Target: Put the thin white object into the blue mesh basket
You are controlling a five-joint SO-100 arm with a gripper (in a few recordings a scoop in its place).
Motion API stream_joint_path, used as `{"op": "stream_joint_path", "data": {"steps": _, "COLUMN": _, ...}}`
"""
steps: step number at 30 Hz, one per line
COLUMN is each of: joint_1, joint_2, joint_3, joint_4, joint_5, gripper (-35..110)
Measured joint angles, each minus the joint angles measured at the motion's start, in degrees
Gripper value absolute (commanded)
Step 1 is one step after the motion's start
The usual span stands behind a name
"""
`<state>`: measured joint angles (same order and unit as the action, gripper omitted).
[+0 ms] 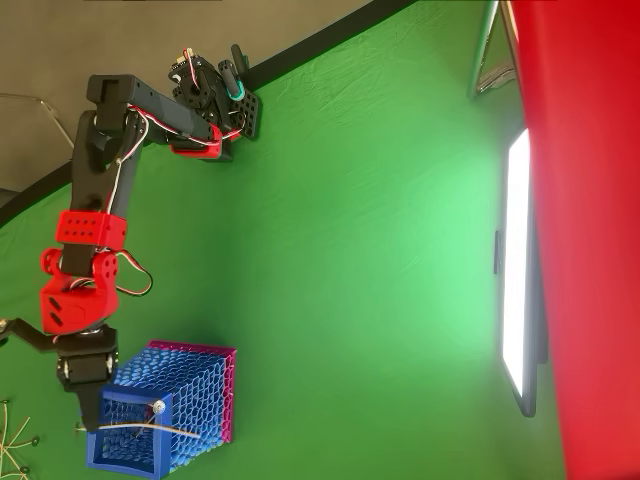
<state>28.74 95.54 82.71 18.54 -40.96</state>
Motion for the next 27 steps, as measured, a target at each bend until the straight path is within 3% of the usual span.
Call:
{"op": "stream_joint_path", "data": {"steps": 10, "joint_1": 6.33, "joint_2": -1.93, "joint_3": 5.80, "joint_4": -22.50, "joint_5": -26.02, "gripper": 1}}
{"op": "stream_joint_path", "data": {"steps": 17, "joint_1": 8.61, "joint_2": -7.21, "joint_3": 6.94, "joint_4": -30.76, "joint_5": -42.45, "gripper": 1}}
{"op": "stream_joint_path", "data": {"steps": 27, "joint_1": 6.68, "joint_2": -9.76, "joint_3": 15.64, "joint_4": -32.78, "joint_5": -51.24, "gripper": 7}}
